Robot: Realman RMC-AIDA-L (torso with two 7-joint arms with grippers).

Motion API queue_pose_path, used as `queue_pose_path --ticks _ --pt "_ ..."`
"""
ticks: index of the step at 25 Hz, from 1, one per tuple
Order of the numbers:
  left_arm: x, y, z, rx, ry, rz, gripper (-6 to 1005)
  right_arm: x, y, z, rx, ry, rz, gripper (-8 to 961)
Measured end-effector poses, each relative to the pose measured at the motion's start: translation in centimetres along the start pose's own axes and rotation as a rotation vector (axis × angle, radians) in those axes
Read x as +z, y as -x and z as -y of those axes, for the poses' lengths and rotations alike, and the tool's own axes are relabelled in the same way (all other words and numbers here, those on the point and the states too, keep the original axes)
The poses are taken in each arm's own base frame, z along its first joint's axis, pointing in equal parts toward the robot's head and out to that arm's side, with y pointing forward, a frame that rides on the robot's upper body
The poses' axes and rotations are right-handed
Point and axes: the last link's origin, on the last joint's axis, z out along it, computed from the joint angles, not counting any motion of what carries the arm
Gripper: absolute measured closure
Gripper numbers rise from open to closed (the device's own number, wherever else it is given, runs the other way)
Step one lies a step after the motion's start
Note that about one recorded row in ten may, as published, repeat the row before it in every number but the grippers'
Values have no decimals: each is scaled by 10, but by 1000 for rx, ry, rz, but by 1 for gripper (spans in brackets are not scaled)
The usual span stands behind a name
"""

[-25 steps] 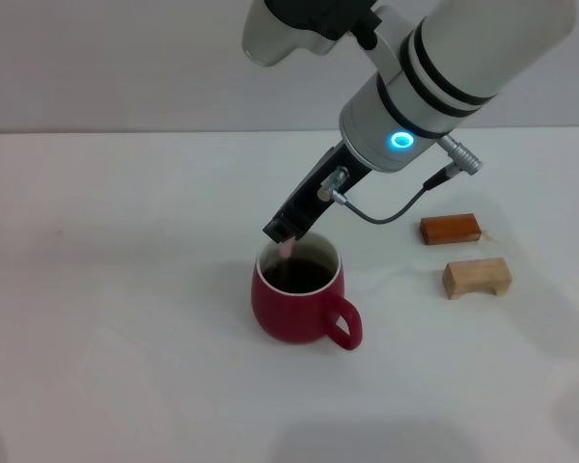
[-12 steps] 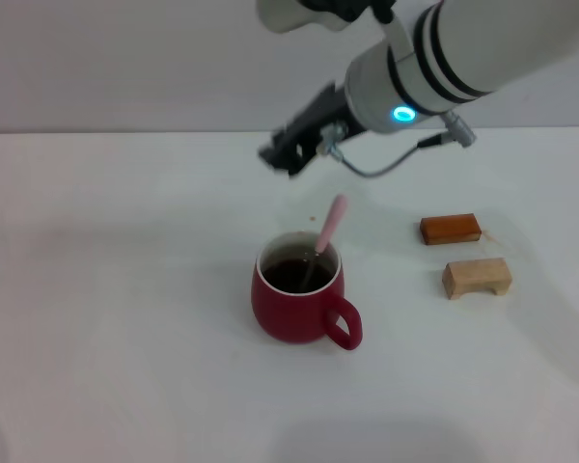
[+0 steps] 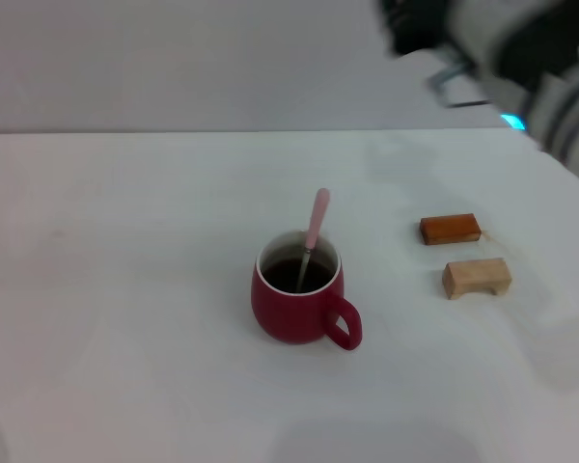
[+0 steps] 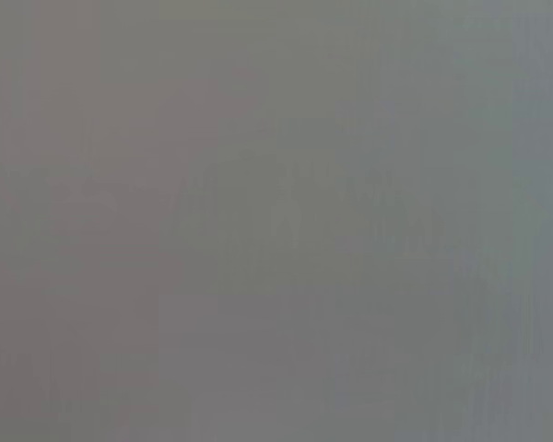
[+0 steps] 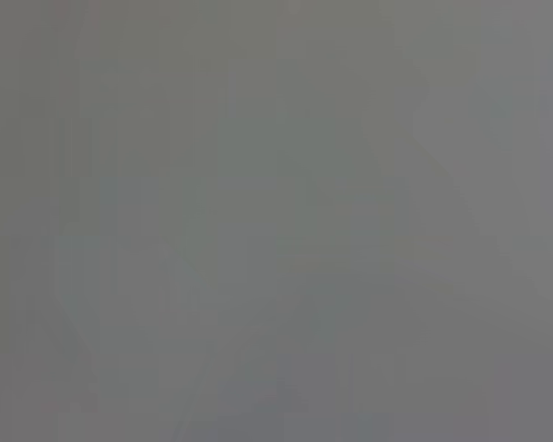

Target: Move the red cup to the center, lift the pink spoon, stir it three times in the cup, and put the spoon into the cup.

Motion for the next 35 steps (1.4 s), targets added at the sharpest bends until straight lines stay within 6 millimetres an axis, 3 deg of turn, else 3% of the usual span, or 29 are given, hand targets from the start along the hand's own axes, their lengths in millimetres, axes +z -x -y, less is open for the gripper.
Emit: queue_pose_path --ticks 5,6,7,10,11,12,16,22,23,28,35 --pt "0 0 0 0 1 0 155 -34 -27 32 74 -241 189 758" --pt "-1 1 0 1 3 1 155 -53 -46 44 97 -347 240 758" --pt "-1 1 0 1 3 1 155 -53 -46 44 97 -347 240 758" --pt "-4 1 0 -3 6 -4 155 -84 -72 59 120 -469 300 757" --pt "-5 1 0 -11 7 -12 155 -102 -87 67 137 -519 317 757" --pt "-5 1 0 -11 7 -12 155 -102 -87 67 137 -519 317 757" --pt "-8 -1 1 -29 6 -29 155 -140 -117 81 215 -616 311 758" --pt "-9 0 3 -41 3 -28 155 -169 -137 86 193 -656 240 716" --pt "-10 0 3 -40 5 -27 155 -182 -142 89 187 -693 226 706" --pt "-10 0 3 -39 6 -28 156 -209 -155 101 218 -817 197 654" --pt "-10 -1 4 -39 4 -32 156 -220 -166 110 237 -891 163 394"
